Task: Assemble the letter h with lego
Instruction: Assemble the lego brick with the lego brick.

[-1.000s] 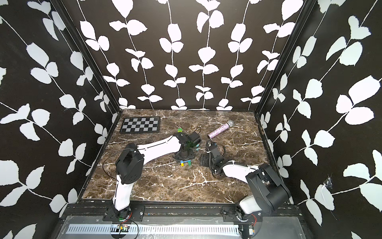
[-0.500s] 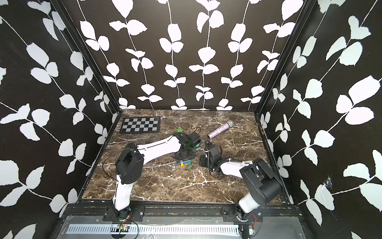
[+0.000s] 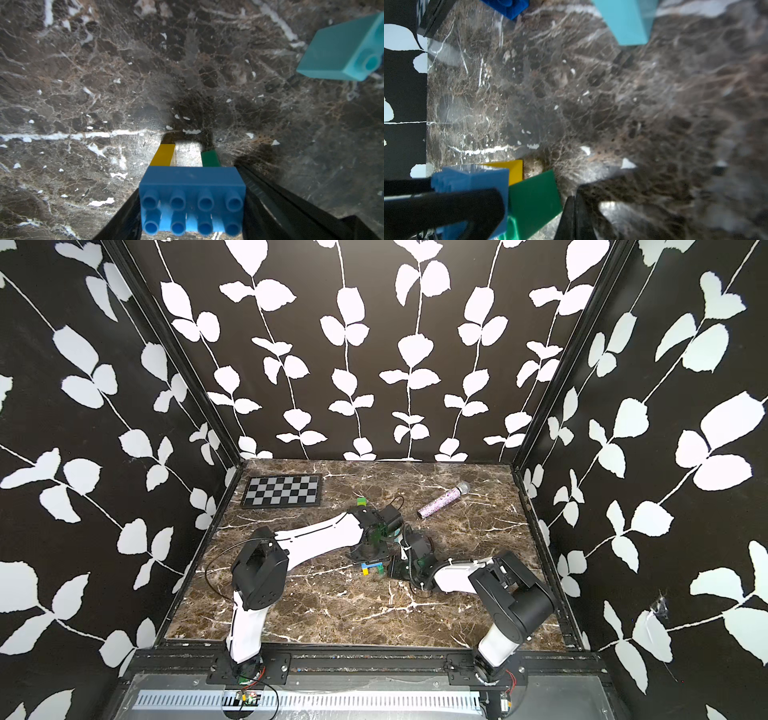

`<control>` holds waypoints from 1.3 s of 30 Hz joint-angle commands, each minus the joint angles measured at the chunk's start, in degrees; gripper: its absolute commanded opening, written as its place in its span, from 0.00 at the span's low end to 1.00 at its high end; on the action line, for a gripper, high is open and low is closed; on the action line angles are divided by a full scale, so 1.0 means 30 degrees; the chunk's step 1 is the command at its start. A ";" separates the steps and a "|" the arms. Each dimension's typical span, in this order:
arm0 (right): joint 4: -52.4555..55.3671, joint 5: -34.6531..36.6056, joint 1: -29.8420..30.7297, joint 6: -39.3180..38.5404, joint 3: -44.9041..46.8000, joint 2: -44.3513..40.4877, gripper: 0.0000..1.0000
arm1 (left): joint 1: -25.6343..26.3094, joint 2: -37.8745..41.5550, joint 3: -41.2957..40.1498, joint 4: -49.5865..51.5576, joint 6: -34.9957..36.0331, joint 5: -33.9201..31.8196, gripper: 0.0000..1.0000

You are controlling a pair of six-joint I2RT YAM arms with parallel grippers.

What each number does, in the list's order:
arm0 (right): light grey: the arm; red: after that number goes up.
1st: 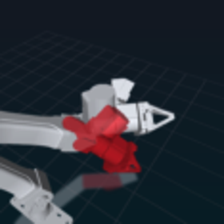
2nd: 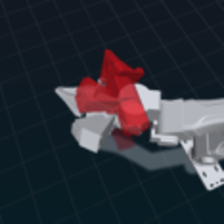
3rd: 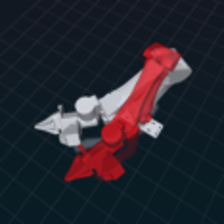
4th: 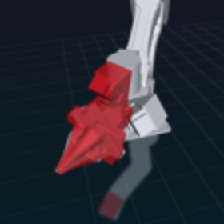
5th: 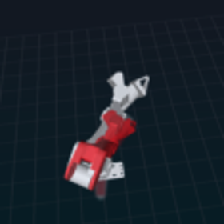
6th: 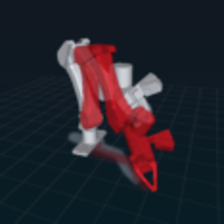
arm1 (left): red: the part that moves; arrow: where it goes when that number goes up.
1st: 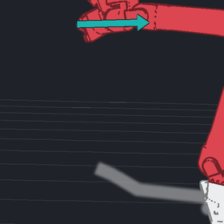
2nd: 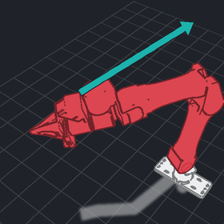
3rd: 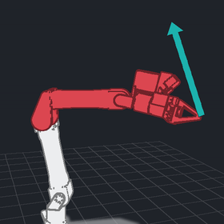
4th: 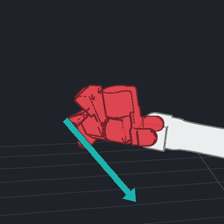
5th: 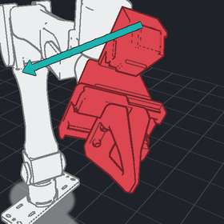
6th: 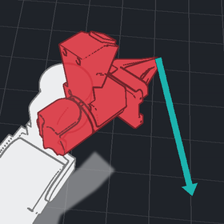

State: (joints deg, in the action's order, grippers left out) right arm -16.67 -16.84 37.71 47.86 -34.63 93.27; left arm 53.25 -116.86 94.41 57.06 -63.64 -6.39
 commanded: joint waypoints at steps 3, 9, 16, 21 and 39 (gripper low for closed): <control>-0.0051 0.0439 0.0202 0.0876 -0.0145 0.0208 0.00 | -0.0199 0.0950 -0.0475 0.0587 0.0631 0.0116 0.04; -0.0818 -0.0282 0.0209 0.1328 -0.0204 0.1010 0.00 | -0.0320 0.1072 -0.0502 0.0522 0.1082 0.0405 0.04; -0.1304 -0.0611 0.0413 0.1765 -0.0145 0.1135 0.00 | -0.0408 0.1156 -0.0416 0.0593 0.1583 0.0659 0.04; -0.1410 -0.0669 0.0579 0.2018 -0.0145 0.1270 0.00 | -0.0437 0.1097 -0.0228 0.0752 0.2003 0.0681 0.04; -0.1187 -0.0510 0.0584 0.1949 -0.0198 0.1289 0.00 | -0.0349 0.0691 0.0308 0.1118 0.5717 0.1764 0.02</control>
State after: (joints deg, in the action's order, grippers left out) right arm -22.39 -19.11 39.09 53.54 -34.92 96.38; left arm 51.99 -116.29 94.35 58.70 -49.82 -1.93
